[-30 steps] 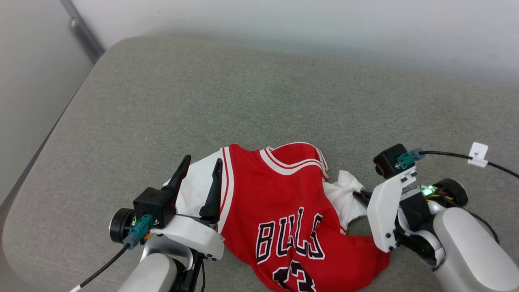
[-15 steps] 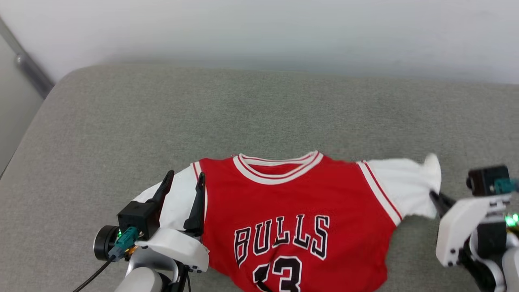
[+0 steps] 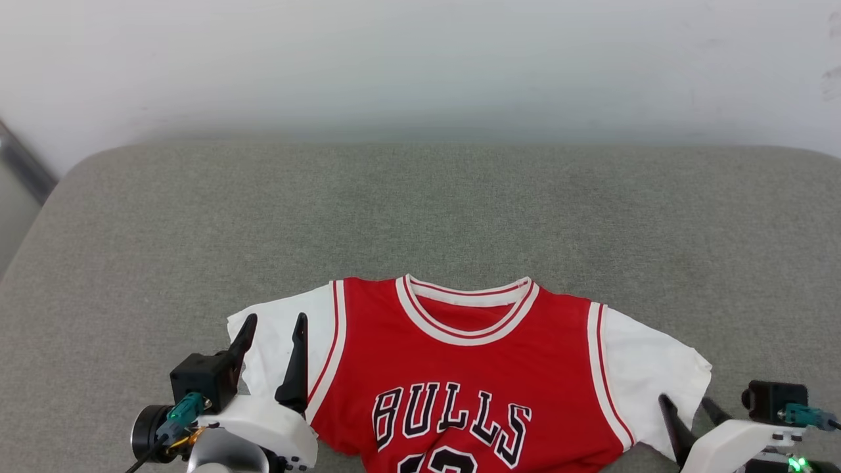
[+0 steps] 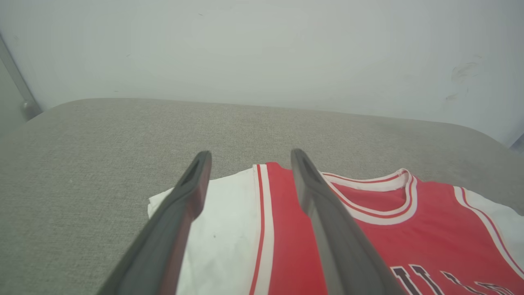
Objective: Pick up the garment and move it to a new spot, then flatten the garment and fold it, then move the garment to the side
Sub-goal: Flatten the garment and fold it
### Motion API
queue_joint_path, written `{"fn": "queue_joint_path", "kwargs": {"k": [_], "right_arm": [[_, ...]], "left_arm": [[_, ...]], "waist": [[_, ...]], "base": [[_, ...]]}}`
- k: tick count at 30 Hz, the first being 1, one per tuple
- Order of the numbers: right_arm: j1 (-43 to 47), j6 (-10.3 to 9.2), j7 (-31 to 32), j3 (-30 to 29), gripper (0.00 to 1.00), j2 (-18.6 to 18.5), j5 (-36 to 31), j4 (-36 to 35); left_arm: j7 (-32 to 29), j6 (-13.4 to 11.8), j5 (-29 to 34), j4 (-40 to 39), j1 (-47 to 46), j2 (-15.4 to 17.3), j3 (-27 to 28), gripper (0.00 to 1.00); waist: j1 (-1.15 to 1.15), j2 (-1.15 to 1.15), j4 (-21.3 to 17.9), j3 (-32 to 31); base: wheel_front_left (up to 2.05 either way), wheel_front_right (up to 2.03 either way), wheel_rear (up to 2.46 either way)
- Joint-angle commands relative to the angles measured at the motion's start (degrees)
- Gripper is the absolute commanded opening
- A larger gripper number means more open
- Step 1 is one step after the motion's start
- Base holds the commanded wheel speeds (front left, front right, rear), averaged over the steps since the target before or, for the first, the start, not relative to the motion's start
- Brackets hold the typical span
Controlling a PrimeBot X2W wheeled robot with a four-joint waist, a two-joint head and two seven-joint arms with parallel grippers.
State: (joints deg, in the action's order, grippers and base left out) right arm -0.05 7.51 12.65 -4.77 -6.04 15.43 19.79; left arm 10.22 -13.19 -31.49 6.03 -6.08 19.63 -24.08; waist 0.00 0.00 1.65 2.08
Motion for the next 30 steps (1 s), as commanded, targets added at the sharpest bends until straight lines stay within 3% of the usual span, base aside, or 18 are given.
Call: {"fn": "queue_joint_path", "kwargs": {"k": [1,5,10,15,19,24,30], "right_arm": [[-0.89,-0.04,-1.04,0.06,1.0,-0.3,-0.35,-0.65],[-1.02,-0.04,-11.04,-0.25,1.0,0.4,-2.67,-5.21],[-1.11,-0.04,-16.65,1.07,1.0,0.55,-4.96,-8.79],[0.79,-0.04,-19.62,3.58,1.0,0.85,-5.62,-14.07],[2.84,-0.04,-18.61,5.24,1.0,1.19,-5.97,-18.38],[4.58,-0.04,-16.59,6.71,1.0,1.9,-5.16,-22.62],[3.22,-0.04,-15.77,7.55,1.0,2.39,-5.29,-25.8]], "left_arm": [[-0.03,-0.22,-0.06,-0.03,0.56,0.28,0.09,1.0],[-0.28,-0.51,-0.72,-0.11,2.07,1.13,0.61,1.0],[-0.3,-0.86,-0.95,-0.33,2.55,1.75,1.17,1.0],[-0.38,-1.35,-1.51,-0.13,3.12,2.94,2.31,1.0],[-1.3,-1.23,-2.91,0.16,3.03,4.37,3.88,1.0],[-7.31,0.47,-5.88,1.09,0.3,7.45,5.37,1.0],[-22.67,4.74,-12.75,4.6,-5.39,12.76,6.11,1.0]], "waist": [[0.0,0.0,-0.16,-0.53],[0.0,0.0,-0.5,-2.19],[0.0,0.0,-0.81,-2.82],[0.0,0.0,-1.46,-3.47],[0.0,0.0,-2.39,-3.42],[0.0,0.0,-3.99,-2.26],[0.0,0.0,-5.97,2.63]], "base": [[0.0,0.0,0.0],[0.0,0.0,0.0],[0.0,0.0,0.0],[0.0,0.0,0.0],[0.0,0.0,0.0],[0.0,0.0,0.0],[0.0,0.0,0.0]]}}
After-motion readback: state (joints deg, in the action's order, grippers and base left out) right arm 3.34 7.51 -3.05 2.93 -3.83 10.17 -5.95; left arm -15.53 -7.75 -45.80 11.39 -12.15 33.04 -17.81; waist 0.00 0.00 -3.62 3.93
